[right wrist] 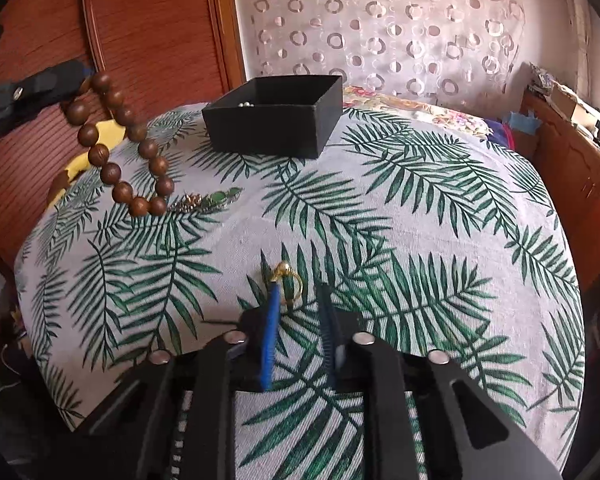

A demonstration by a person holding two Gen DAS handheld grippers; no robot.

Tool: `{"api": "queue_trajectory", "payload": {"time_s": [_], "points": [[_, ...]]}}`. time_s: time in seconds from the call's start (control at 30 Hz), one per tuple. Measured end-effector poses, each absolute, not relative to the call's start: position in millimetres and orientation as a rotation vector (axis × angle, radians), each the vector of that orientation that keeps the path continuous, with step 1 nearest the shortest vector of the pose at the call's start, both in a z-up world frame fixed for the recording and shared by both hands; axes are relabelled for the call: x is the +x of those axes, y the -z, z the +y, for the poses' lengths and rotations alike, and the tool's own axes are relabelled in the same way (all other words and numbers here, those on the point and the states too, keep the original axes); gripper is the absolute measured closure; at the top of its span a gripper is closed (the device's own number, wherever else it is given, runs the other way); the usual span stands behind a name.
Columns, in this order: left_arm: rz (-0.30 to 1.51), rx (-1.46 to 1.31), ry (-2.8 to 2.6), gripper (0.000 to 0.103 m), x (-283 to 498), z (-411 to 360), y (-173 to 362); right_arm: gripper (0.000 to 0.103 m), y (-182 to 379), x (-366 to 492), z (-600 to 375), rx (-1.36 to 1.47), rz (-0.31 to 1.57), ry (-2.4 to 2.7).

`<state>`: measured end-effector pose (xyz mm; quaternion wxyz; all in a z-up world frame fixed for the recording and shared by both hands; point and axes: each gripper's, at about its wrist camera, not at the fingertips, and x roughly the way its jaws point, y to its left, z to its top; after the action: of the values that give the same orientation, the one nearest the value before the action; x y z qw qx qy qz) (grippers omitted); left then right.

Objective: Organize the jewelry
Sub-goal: 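Grasp the wooden bead bracelet with the left tool while the right tool grasps the gold ring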

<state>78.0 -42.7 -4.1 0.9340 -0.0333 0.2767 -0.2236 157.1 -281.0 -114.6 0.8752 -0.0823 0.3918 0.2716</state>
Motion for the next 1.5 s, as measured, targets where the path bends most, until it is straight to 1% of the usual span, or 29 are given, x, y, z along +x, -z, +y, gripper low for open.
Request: {"api": "queue_trajectory", "payload": {"time_s": [0.1,0.13,0.33,0.37,0.43,0.47,0.73,1.07,1.5], "points": [[0.566,-0.067,0.461,0.091,77.3,-43.1,4.6,0.087,114.8,163.7,-276.8,-0.181,0.831,-0.56],[0.567,-0.066,0.46,0.091,77.5,-43.2,5.0,0.089,115.3,164.7,-275.0,-0.186,0.836,-0.561],[0.57,-0.07,0.455,0.091,78.0,-41.3,8.1,0.091,121.0,170.3,-266.2,-0.231,0.867,-0.558],[0.571,-0.071,0.453,0.091,78.5,-40.9,9.1,0.092,121.0,171.4,-264.8,-0.238,0.869,-0.56],[0.572,-0.072,0.449,0.091,78.9,-39.9,10.5,0.098,121.1,171.5,-262.1,-0.265,0.866,-0.555],[0.572,-0.071,0.447,0.091,79.3,-39.3,10.9,0.099,120.6,171.6,-261.0,-0.277,0.867,-0.562],[0.558,-0.056,0.424,0.091,86.5,-35.1,3.0,0.103,108.1,174.3,-261.8,-0.285,0.831,-0.57],[0.544,-0.048,0.408,0.091,93.1,-31.1,-4.0,0.103,93.7,172.1,-265.8,-0.295,0.804,-0.575],[0.562,-0.043,0.414,0.091,96.0,-34.6,0.6,0.102,119.7,170.4,-265.8,-0.268,0.876,-0.564]]}}
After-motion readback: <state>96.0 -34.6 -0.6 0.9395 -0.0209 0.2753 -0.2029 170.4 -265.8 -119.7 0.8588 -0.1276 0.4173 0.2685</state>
